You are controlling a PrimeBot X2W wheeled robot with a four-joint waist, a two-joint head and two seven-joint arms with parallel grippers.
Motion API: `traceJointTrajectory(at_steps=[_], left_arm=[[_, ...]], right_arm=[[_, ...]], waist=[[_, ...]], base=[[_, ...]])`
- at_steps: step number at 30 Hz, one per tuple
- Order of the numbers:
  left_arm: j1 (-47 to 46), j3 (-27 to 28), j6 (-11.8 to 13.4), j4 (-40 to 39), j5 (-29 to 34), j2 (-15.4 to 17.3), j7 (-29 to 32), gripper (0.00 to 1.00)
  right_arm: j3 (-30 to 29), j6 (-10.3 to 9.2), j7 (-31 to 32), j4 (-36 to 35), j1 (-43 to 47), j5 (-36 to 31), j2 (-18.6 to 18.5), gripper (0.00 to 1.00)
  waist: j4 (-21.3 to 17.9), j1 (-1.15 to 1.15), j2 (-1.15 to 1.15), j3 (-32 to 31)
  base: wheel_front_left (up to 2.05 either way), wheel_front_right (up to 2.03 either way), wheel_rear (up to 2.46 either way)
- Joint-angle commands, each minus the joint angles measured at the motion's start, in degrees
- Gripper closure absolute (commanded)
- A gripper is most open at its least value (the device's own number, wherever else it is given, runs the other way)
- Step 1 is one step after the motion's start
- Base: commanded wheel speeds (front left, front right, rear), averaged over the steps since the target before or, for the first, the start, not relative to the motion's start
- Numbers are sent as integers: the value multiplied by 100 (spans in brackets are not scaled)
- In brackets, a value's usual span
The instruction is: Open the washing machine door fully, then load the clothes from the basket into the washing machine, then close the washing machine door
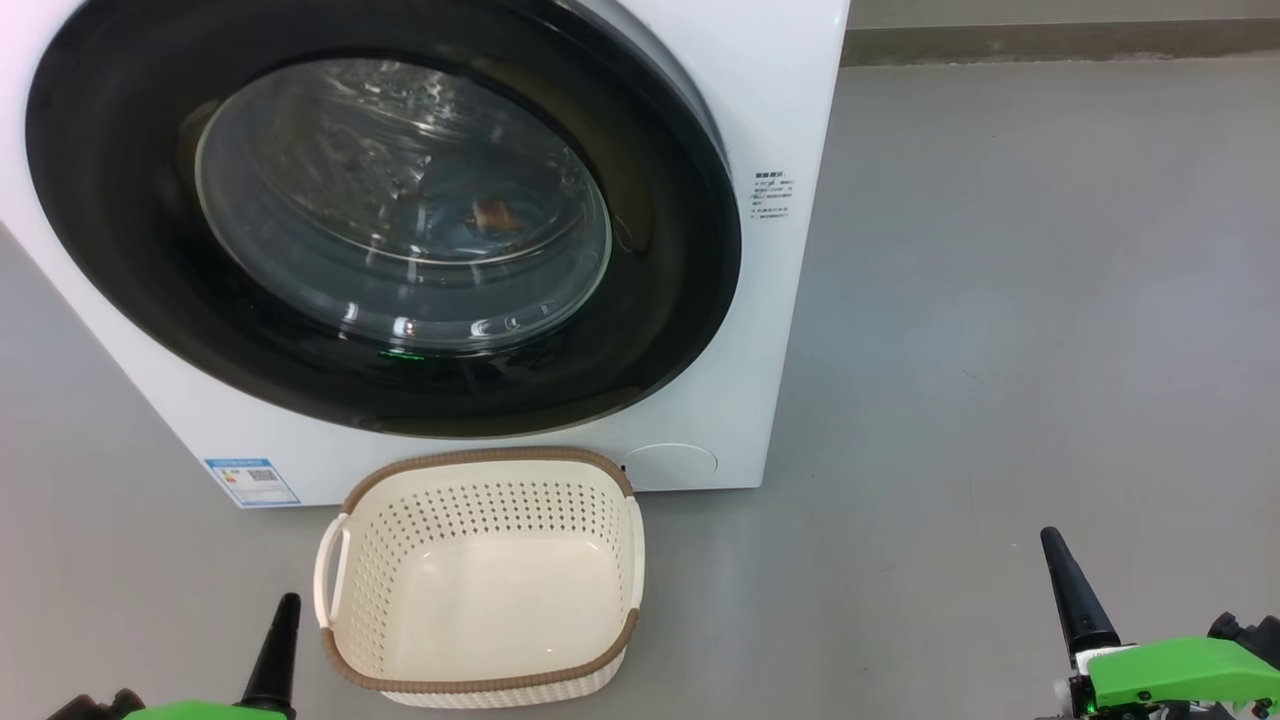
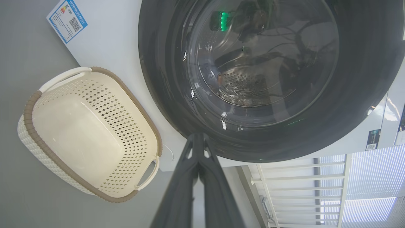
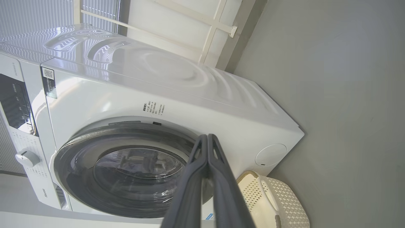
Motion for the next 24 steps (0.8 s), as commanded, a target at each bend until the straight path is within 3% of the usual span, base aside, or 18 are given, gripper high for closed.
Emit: traceJointTrajectory(at_steps=[1,24], left_arm=[[-287,184,-14,-102,-131,77,32,100],[-420,310,-16,-84,-1512,72,424,100]], right_arm=[[37,-24,38,-183,-203,131,-2,100],[-110,-30,429,-364,-229,1304,155,100]], waist=[[4,0,0,-4],[82,0,0,-80]], base=[[0,0,0],[0,0,0]])
